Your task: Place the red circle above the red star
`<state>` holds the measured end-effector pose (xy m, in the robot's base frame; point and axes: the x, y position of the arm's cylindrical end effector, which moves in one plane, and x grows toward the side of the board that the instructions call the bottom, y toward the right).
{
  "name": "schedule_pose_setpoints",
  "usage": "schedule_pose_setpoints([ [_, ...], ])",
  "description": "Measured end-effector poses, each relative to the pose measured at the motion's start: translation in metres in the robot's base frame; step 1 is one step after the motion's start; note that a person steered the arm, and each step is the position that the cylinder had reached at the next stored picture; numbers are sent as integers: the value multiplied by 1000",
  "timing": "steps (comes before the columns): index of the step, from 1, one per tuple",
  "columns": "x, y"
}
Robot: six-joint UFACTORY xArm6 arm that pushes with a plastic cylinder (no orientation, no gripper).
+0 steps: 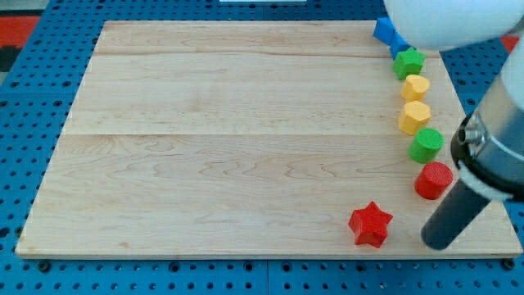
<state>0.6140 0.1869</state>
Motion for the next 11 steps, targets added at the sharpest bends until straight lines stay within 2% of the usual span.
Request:
schedule_pose_setpoints([
  [1, -15, -33],
  [2, -56, -104],
  [3, -53, -89],
  [4, -31, 7],
  [5, -40, 62],
  [6, -78, 62],
  [7, -99, -2],
  [8, -90, -68],
  [10, -107, -135],
  [11, -70, -32],
])
